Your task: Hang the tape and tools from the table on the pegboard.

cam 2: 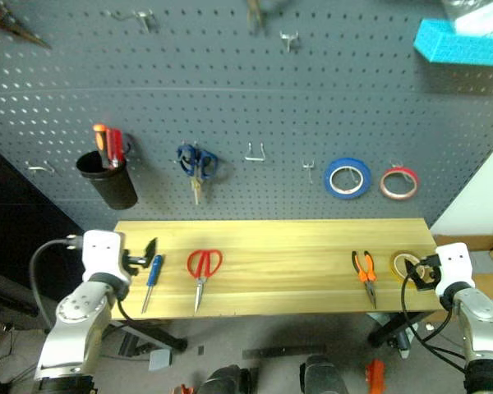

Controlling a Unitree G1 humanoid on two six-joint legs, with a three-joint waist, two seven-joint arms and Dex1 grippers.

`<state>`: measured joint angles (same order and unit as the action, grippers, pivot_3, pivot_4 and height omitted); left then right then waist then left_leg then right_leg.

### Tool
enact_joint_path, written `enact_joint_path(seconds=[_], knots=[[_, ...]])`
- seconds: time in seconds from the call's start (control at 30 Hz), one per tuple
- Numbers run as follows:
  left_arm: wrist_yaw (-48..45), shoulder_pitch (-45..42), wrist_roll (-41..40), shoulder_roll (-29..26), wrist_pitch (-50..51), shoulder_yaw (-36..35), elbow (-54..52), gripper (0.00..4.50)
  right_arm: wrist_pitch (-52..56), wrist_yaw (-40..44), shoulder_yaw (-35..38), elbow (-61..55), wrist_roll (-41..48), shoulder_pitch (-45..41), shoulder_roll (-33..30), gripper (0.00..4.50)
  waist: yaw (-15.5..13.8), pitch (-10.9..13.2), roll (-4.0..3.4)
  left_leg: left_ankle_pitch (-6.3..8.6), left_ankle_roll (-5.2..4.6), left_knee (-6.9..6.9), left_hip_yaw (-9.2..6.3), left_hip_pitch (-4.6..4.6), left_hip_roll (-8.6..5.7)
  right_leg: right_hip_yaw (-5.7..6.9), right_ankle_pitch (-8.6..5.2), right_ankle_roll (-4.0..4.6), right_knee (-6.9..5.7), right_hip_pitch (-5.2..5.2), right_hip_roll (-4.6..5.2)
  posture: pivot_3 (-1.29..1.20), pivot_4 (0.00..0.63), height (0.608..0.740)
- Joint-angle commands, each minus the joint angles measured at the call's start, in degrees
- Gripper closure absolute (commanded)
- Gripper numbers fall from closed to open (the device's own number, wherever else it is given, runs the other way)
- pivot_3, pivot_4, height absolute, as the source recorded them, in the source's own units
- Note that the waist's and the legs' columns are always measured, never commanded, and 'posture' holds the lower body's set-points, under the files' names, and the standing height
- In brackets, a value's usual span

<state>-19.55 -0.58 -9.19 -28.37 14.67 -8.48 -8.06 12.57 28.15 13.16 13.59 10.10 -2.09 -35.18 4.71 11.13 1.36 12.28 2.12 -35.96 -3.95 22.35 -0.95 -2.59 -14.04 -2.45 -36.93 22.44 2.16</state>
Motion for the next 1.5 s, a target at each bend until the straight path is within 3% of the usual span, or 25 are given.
enact_joint_path(seconds=[0.03,0.2,0.43,0.6,0.8,1.17,1.27,1.43,1.5], knots=[[-11.49,-2.38,-4.94,-2.65,0.27,4.77,-7.38,0.53,6.13,0.81,-1.13,-4.84,0.02,-1.26,-1.29,0.00,0.02,1.27,-0.05,0.02,-0.03,0.00,0.02,0.13,0.00,-0.01,0.00,0.00,0.00,0.14,0.00,-0.14,0.278,0.740],[-22.41,-6.91,-8.68,-5.62,2.13,10.22,-10.98,0.53,13.47,1.10,-2.88,-3.02,-0.08,-6.29,-1.60,0.00,0.14,3.75,-0.05,0.05,-0.08,-0.05,0.17,0.65,0.00,-0.12,0.20,-0.32,-0.14,0.76,0.00,-0.14,0.331,0.740],[-30.14,-15.75,-7.73,-5.13,1.51,17.63,-9.26,0.53,14.82,1.82,-5.66,21.56,-3.91,-23.71,-3.06,0.00,0.36,6.81,0.21,0.06,-0.11,-0.07,0.35,0.70,0.04,-0.21,0.21,-0.35,-0.09,0.84,-0.04,-0.14,0.364,0.740],[-32.05,-16.84,-7.13,-5.28,0.39,17.93,-7.22,0.53,11.35,2.83,-7.53,40.99,-7.04,-33.58,-3.74,0.00,0.40,7.66,0.35,0.13,-0.21,-0.03,0.39,0.93,0.08,-0.18,0.34,-0.18,-0.11,1.07,-0.06,-0.12,0.371,0.740],[-33.28,-15.83,-6.46,-6.32,-0.72,17.07,-7.29,0.53,10.21,5.85,-9.88,50.50,-9.68,-38.30,-4.17,0.00,0.27,7.86,0.55,0.29,-0.26,-0.10,0.33,1.19,0.06,-0.10,0.35,-0.17,-0.02,1.21,-0.01,-0.09,0.362,0.740],[-33.20,-14.85,-6.87,-5.98,-1.68,16.21,-8.00,0.47,6.03,4.80,-14.91,53.93,-14.87,-38.43,-2.16,3.62,0.06,7.77,0.76,0.29,-0.24,-0.33,0.17,1.19,0.04,0.00,0.33,-0.25,-0.04,1.09,0.00,-0.07,0.319,0.740],[-32.73,-14.91,-6.78,-5.56,-2.28,15.77,-7.58,0.47,5.60,5.63,-14.68,52.96,-14.52,-37.06,-2.20,4.37,-0.14,7.68,0.88,0.29,-0.24,-0.45,0.11,1.19,0.04,0.06,0.35,-0.26,-0.04,1.02,0.00,-0.08,0.298,0.740],[-32.07,-15.02,-6.95,-4.37,-2.95,15.87,-7.13,0.47,6.12,7.35,-12.66,45.94,-12.38,-32.86,-4.14,4.37,-0.24,7.60,0.92,0.29,-0.23,-0.58,-0.02,1.21,0.00,0.15,0.38,-0.26,-0.06,0.95,0.01,-0.12,0.280,0.740],[-32.14,-15.06,-6.91,-4.02,-3.29,16.08,-7.03,0.47,6.84,8.06,-12.05,37.05,-12.16,-28.74,-5.70,4.37,-0.32,7.56,0.86,0.29,-0.23,-0.58,-0.07,1.25,-0.01,0.20,0.38,-0.26,-0.06,0.96,0.01,-0.13,0.278,0.740]])
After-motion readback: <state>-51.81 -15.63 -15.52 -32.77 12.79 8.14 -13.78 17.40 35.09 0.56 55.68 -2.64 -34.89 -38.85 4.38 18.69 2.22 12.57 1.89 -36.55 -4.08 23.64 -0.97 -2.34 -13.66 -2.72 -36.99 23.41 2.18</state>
